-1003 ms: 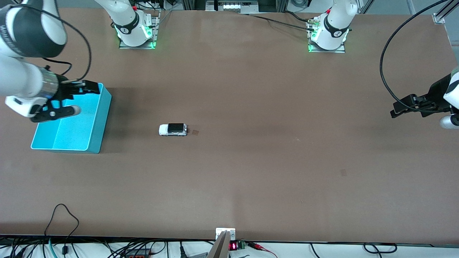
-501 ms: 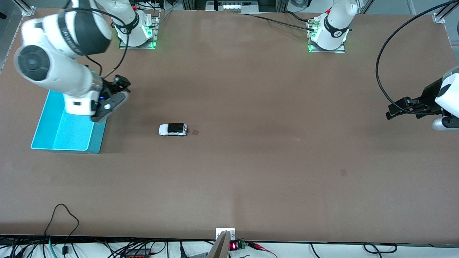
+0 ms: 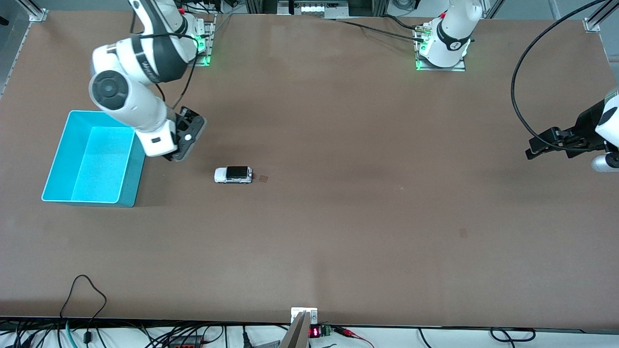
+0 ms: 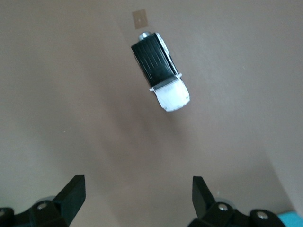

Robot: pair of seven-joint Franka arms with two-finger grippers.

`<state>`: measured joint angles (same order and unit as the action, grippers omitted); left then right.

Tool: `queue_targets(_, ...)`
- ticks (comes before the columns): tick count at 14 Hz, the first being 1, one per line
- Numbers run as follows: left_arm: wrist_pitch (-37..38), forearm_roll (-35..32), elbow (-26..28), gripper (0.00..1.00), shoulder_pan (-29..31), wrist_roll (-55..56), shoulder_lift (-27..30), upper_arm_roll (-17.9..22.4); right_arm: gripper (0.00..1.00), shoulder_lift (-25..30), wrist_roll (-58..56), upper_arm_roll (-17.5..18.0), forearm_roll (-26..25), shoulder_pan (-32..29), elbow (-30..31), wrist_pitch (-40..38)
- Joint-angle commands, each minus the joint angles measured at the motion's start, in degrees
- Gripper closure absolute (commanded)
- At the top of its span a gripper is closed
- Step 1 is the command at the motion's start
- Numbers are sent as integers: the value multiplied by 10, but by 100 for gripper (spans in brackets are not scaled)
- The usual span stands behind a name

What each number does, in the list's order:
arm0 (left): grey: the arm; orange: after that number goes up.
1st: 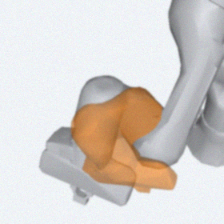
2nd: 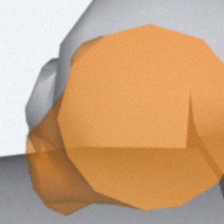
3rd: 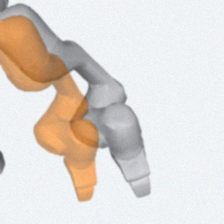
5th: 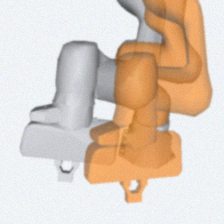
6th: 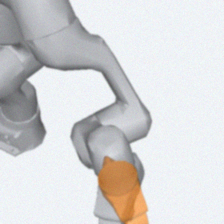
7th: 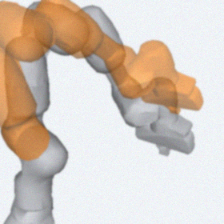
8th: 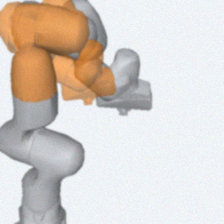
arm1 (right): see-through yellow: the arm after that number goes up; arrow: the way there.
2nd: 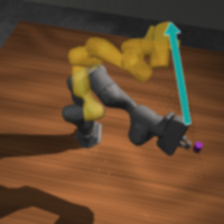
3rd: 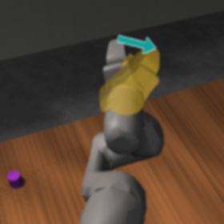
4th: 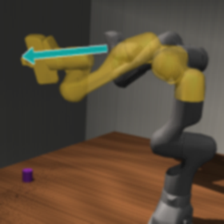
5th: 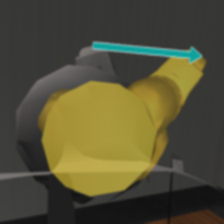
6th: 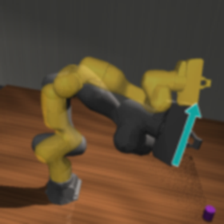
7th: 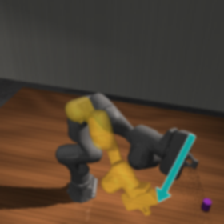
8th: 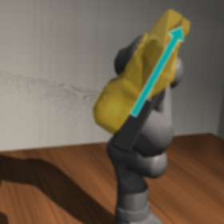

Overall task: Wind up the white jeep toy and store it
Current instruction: 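Move the right gripper to the jeep and lower over it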

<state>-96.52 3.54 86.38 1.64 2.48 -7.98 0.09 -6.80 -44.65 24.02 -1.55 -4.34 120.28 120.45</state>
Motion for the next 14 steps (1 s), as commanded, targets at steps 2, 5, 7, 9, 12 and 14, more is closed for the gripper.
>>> queue_targets(2,19,-7,-2,0,-5,-5,8,4,0,-9,-79,24,-66,-10,44,93)
queue_targets(5,20,-13,-2,0,-5,-5,9,2,0,-47,-87,24,-76,-4,42,117)
queue_targets(7,20,-13,-2,0,-5,-5,9,2,0,-81,-82,24,-79,10,33,148)
queue_targets(9,21,-13,-1,0,-5,-5,10,1,0,-105,-82,24,-81,14,31,184)
queue_targets(12,20,-13,-1,0,-5,-5,10,1,0,-145,-85,23,-108,31,16,214)
queue_targets(14,20,-13,-1,0,-8,-5,11,0,0,-170,-85,22,-131,41,-4,216)
